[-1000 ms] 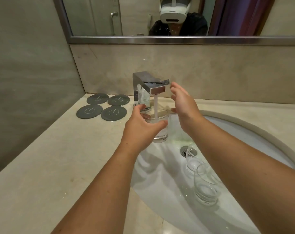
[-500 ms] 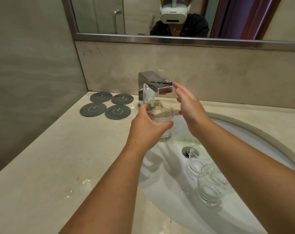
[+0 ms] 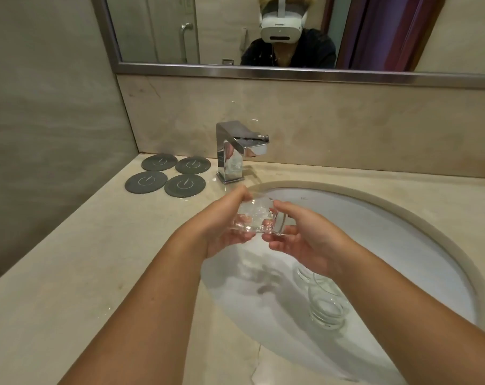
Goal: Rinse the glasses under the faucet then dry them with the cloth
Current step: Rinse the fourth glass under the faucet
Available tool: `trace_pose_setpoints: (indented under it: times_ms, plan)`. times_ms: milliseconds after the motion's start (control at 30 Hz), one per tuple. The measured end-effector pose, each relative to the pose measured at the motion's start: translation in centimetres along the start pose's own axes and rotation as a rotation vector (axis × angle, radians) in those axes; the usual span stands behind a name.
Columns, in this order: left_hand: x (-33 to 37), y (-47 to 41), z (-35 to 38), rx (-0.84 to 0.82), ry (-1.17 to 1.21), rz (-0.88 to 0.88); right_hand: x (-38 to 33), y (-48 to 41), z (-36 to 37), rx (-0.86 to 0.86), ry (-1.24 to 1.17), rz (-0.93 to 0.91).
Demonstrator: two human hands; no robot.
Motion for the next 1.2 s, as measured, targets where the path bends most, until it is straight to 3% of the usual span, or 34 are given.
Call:
trace_pose_setpoints:
  times_ms: [100,233,467,567,700,900,967,1033,1200]
  plan:
    - [0.1,0.8,-0.2,-0.018,-0.162,-0.039,0.1,0.5,-0.8,0.043,0.129,-0.058]
    - [0.8,1.7,0.2,-0.022,-0.355,0.017,-0.1,1.9,-1.2,0.151,0.516,-0.19]
    - [0.4,4.5,1.4,-0.194,-0.615,0.055,-0.9,5.9,-0.4,0.192,0.959,-0.349]
    - [-0.2,5.7,1.0,-0.256,-0.771,0.049,-0.7,6.5,-0.9,0.21,0.961,-0.356]
    - [-1.0,6.9,1.2,-0.257,-0.926,0.099,-0.1,6.6,-2.2,0.182,0.724,-0.278]
    - [0.0,8.6,2.2,-0.129,-0.812,0.261,1.1,7.1,-3.3,0.014,0.319,-0.062]
    - [0.3,8.8,2.7,-0.093,-0.818,0.275,0.9,7.5,-3.8,0.041,0.397,-0.084]
    - [0.3,8.9,3.4,-0.077,-0.897,0.269,0.2,8.3,-4.7,0.163,0.622,-0.184]
    - [-0.6,7.3,4.7,-0.087,-1.286,0.256,-1.3,11.4,-6.8,0.285,0.836,-0.426]
Point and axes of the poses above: each hand's wrist, its own y-axis away from the middle knuckle, its own z-axis out of the palm, x = y × z, the point moved 6 cm from there along -y, towards the middle knuckle, and after that the axes turned 8 degrees about z, right-handed, at the moved point
